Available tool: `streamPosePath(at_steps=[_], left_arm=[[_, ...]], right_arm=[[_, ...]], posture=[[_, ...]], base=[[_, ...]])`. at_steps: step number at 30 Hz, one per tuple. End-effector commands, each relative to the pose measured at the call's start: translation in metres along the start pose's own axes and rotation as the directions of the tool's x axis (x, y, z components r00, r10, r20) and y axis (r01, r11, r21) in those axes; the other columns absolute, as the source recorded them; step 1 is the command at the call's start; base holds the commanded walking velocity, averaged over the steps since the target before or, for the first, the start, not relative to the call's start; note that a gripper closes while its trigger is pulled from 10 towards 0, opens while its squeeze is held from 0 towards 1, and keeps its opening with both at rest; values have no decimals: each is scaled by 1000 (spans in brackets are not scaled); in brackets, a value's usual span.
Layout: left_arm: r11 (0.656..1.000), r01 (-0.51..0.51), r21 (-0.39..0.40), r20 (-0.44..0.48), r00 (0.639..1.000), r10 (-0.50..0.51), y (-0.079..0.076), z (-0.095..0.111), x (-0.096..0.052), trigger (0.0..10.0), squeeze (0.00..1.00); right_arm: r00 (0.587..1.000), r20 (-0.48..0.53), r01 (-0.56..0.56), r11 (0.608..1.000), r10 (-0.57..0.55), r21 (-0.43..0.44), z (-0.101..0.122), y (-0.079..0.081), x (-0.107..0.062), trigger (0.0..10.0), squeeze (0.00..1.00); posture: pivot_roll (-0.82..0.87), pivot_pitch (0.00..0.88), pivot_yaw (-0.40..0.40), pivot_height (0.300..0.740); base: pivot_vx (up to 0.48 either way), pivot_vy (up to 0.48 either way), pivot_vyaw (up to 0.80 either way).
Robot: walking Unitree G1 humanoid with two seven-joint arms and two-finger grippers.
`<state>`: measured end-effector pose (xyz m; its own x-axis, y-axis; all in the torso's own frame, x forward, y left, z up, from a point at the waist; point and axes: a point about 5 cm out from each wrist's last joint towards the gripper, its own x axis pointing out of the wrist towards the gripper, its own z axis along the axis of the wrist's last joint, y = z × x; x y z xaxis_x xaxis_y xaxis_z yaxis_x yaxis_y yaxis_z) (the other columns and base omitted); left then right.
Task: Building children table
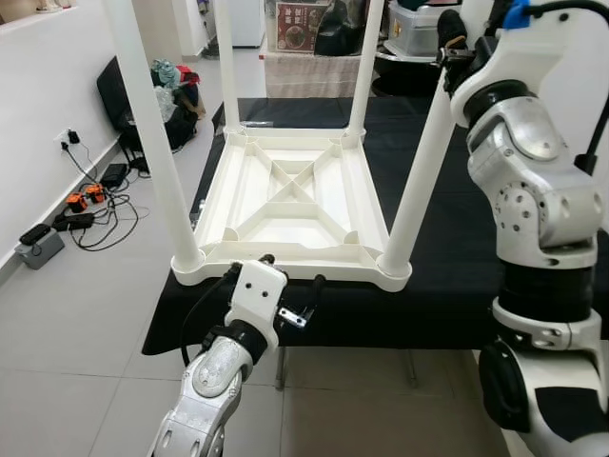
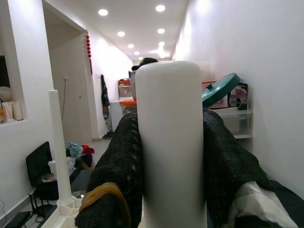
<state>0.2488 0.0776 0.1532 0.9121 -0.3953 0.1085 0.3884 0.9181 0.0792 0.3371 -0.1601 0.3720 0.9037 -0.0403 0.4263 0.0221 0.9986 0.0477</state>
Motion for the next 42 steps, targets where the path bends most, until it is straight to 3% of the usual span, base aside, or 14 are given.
streamPosePath(at_steps=[1, 10, 14, 18, 20, 23, 28, 31, 35, 36, 37, 40, 41, 42], left_arm=[[1000, 0, 4, -10, 1000, 0, -2, -1, 0, 10000, 0], [1000, -6, 5, -2, 1000, 6, -2, 3, -3, 10000, 0], [1000, -3, 3, 0, 1000, 3, -4, 7, -6, 10000, 0], [1000, 4, 0, 1, 1000, -4, -6, 12, -11, 10000, 0], [1000, 4, 0, 1, 1000, -4, -6, 12, -11, 10000, 0], [1000, 18, -12, -5, 1000, -18, -12, 19, -20, 10000, 0], [999, 29, -17, -7, 1000, -29, -16, 24, -24, 10000, 0], [999, 35, -18, -12, 999, -35, -17, 33, -33, 10000, 0], [999, 41, -20, -15, 999, -41, -17, 39, -36, 10000, 0], [999, 44, -19, -15, 999, -45, -18, 42, -38, 10000, 0], [999, 44, -19, -15, 999, -45, -18, 42, -38, 10000, 0], [998, 54, -21, -20, 998, -55, -21, 49, -42, 10000, 0], [998, 54, -21, -20, 998, -55, -21, 49, -42, 10000, 0], [998, 56, -22, -22, 998, -56, -22, 50, -42, 10000, 0]], right_arm=[[1000, -21, 22, 1000, -22, 9, -5, 3, 4, 0, 0], [979, -181, 113, 990, -96, 88, -45, -12, 17, 0, 0], [963, -249, 154, 965, -100, 212, -62, -23, 29, 0, 0], [934, -338, 221, 932, -117, 288, -86, -36, 33, 0, 0], [934, -338, 221, 932, -117, 288, -86, -36, 33, 0, 0], [872, -480, 292, 888, -94, 356, -136, -40, 22, 0, 0], [837, -542, 315, 874, -74, 369, -161, -38, 11, 0, 0], [753, -650, 383, 873, -105, 303, -195, -36, -11, 0, 0], [706, -700, 413, 865, -106, 286, -214, -35, -25, 0, 0], [676, -729, 459, 836, -109, 300, -224, -36, -34, 0, 0], [676, -729, 459, 836, -109, 300, -224, -36, -34, 0, 0], [588, -788, 656, 677, -181, 334, -241, -56, -55, 0, 0], [588, -788, 656, 677, -181, 334, -241, -56, -55, 0, 0], [579, -790, 682, 649, -200, 337, -242, -61, -57, 0, 0]], posture=[[-12, 0, -53, 740], [7, 0, -70, 740], [25, 0, -78, 740], [36, 34, -81, 740], [36, 34, -81, 740], [61, 109, -82, 740], [75, 138, -85, 740], [94, 203, -77, 740], [100, 222, -77, 740], [120, 252, -73, 740], [120, 252, -73, 740], [131, 270, -65, 740], [131, 270, -65, 740], [131, 270, -65, 740]], base=[[0, 0, 0], [0, 0, 0], [0, 0, 0], [0, 0, 0], [0, 0, 0], [0, 0, 0], [0, 0, 0], [0, 0, 0], [0, 0, 0], [0, 0, 0], [0, 0, 0], [0, 0, 0], [0, 0, 0], [0, 0, 0]])
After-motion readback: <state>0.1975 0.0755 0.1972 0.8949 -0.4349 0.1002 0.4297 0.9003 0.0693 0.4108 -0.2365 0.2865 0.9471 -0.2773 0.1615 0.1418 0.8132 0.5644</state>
